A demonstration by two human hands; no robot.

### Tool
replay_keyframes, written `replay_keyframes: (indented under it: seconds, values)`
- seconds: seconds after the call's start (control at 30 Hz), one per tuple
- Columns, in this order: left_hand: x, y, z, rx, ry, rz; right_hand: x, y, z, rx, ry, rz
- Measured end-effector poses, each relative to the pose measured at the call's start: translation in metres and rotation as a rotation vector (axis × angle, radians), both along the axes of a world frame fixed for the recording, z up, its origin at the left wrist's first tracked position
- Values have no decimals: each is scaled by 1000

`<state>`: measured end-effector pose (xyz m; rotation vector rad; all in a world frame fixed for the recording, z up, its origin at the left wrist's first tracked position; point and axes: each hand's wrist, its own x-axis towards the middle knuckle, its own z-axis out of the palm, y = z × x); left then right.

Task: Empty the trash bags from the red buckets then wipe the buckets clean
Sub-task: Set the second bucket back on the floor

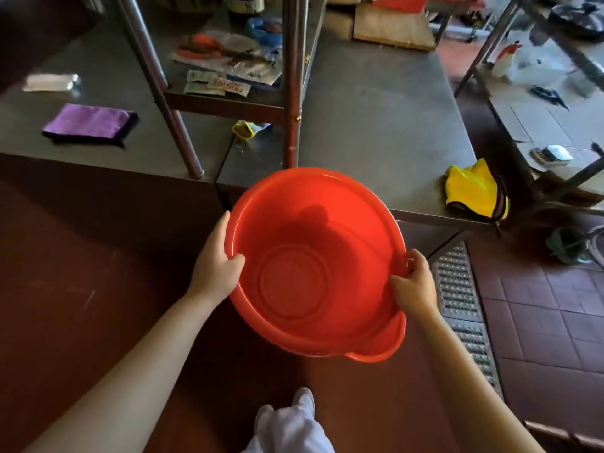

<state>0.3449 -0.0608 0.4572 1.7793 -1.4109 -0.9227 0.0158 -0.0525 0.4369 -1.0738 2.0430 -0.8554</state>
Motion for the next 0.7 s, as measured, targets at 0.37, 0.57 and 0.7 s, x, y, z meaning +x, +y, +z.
replay_keyframes:
  seconds: [0.37,0.57,0.7]
  values:
    - [30,-39,-147,312,-106,21,25,-34,-157,409,-172,-14]
    - [59,-64,-249,462,-105,1,45,-58,-261,504,-223,-8]
    - [67,-77,-314,571,-93,62,56,-72,-332,570,-217,1]
